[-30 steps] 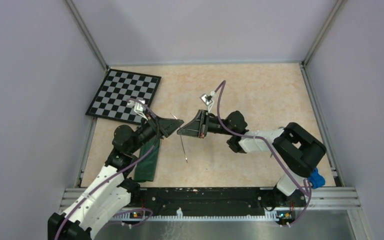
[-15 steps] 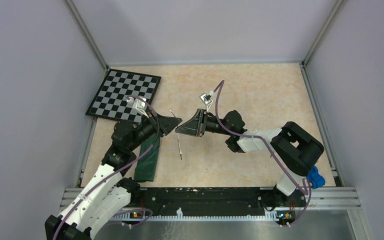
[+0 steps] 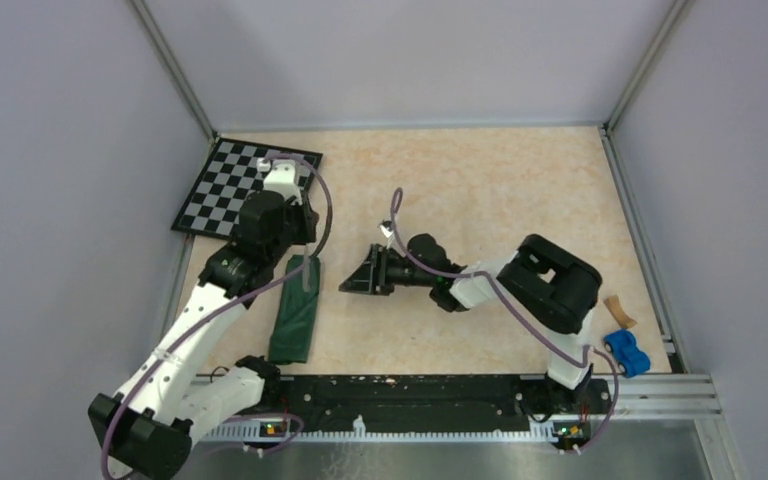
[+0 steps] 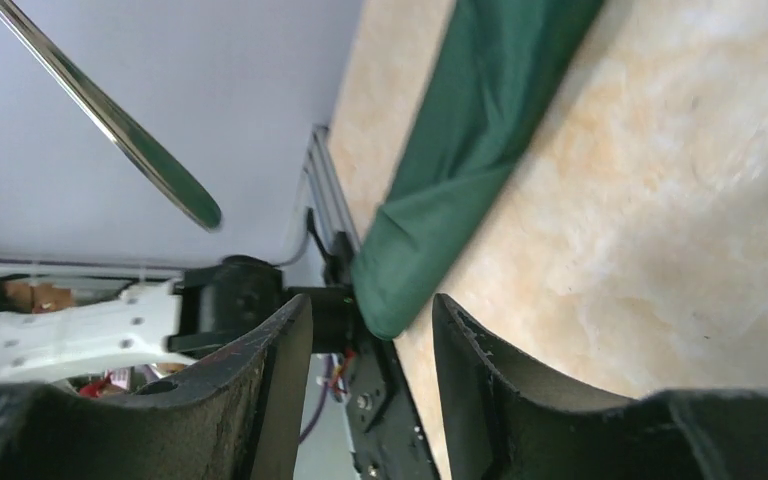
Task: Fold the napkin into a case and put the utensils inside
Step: Insert the fork into the folded napkin.
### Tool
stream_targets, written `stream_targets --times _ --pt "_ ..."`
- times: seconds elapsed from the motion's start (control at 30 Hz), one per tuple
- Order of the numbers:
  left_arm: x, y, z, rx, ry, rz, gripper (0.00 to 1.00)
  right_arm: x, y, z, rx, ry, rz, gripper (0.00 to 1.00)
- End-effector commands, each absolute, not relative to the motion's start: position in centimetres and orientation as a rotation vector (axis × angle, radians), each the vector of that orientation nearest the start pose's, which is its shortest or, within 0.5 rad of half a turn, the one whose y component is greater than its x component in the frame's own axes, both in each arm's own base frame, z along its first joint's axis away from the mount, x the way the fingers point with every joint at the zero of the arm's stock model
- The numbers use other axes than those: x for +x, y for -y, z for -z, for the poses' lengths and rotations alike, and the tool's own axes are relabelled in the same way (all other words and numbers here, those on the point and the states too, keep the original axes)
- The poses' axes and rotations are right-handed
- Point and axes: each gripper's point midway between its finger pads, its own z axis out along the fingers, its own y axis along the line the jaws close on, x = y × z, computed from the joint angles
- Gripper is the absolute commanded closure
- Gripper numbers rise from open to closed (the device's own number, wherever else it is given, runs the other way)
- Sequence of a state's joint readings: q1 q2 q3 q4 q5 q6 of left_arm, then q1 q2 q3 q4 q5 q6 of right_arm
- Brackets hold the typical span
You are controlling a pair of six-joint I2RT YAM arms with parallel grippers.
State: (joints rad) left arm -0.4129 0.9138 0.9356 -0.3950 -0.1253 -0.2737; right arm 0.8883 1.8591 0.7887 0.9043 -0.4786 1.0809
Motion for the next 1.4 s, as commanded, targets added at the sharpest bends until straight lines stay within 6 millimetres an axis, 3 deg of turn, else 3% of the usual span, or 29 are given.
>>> stream_targets --times 0.0,0.23,0.5,1.0,1.37 --pt "32.2 7.6 -22.1 0.117 -2.014 -0.022 0.81 19.2 -47.8 -10.4 -0.27 -2.187 -1.738 0.53" --pt "34.4 5.9 -17.6 0.079 -2.039 -0.118 0.8 17.6 -50.9 -6.2 -0.278 -2.28 -1.747 0.53" --pt "34.7 6.1 -15.7 0.099 -1.974 -0.088 0.8 17.9 -52.1 -3.9 -0.228 -2.32 -1.734 0.55" --pt "33.1 6.2 -10.9 0.133 -2.147 -0.091 0.83 19.7 -52.7 -1.5 -0.172 -2.35 -1.621 0.74" --pt "31.4 5.7 -8.7 0.086 -2.274 -0.113 0.83 20.3 -53.2 -2.5 -0.159 -2.28 -1.653 0.89"
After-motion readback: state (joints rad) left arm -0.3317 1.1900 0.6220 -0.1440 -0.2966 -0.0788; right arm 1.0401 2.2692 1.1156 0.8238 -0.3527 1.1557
